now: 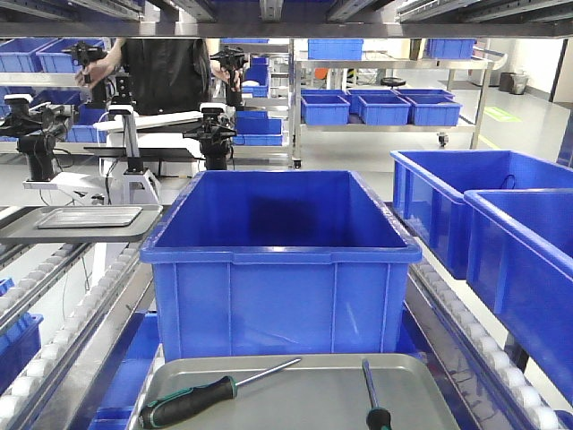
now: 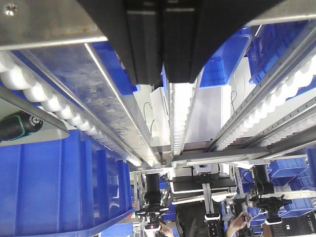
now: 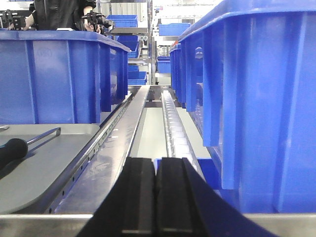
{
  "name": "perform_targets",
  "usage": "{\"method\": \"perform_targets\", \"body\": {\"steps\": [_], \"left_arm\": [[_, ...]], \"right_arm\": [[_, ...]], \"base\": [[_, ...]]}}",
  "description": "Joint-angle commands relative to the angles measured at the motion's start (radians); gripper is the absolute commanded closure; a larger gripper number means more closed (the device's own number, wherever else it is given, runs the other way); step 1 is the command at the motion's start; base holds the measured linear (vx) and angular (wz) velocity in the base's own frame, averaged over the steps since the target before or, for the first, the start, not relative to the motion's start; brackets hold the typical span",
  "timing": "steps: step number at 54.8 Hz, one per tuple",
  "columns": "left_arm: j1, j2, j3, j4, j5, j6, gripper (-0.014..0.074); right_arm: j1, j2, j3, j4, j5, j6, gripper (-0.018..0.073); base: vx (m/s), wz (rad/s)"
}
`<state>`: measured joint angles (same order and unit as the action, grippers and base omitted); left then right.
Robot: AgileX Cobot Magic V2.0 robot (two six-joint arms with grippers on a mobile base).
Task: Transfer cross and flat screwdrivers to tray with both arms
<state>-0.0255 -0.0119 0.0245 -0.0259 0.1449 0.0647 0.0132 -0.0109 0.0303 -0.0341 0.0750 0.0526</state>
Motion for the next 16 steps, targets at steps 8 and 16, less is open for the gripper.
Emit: {"method": "perform_targets", "body": {"steps": [8,16], "left_arm": [[-0.001,-0.013,-0.023,-0.002,-0.078,-0.01,0.0602],[-0.001,-0.013,-0.023,-0.002,-0.078,-0.01,0.0602]], "right_arm": [[-0.005,-0.005,0.008,-0.009,-0.085,-0.003,0.057],[-0.005,-0.005,0.008,-0.009,-0.085,-0.003,0.057]], "base": [[0.0,0.0],[0.0,0.0]]}}
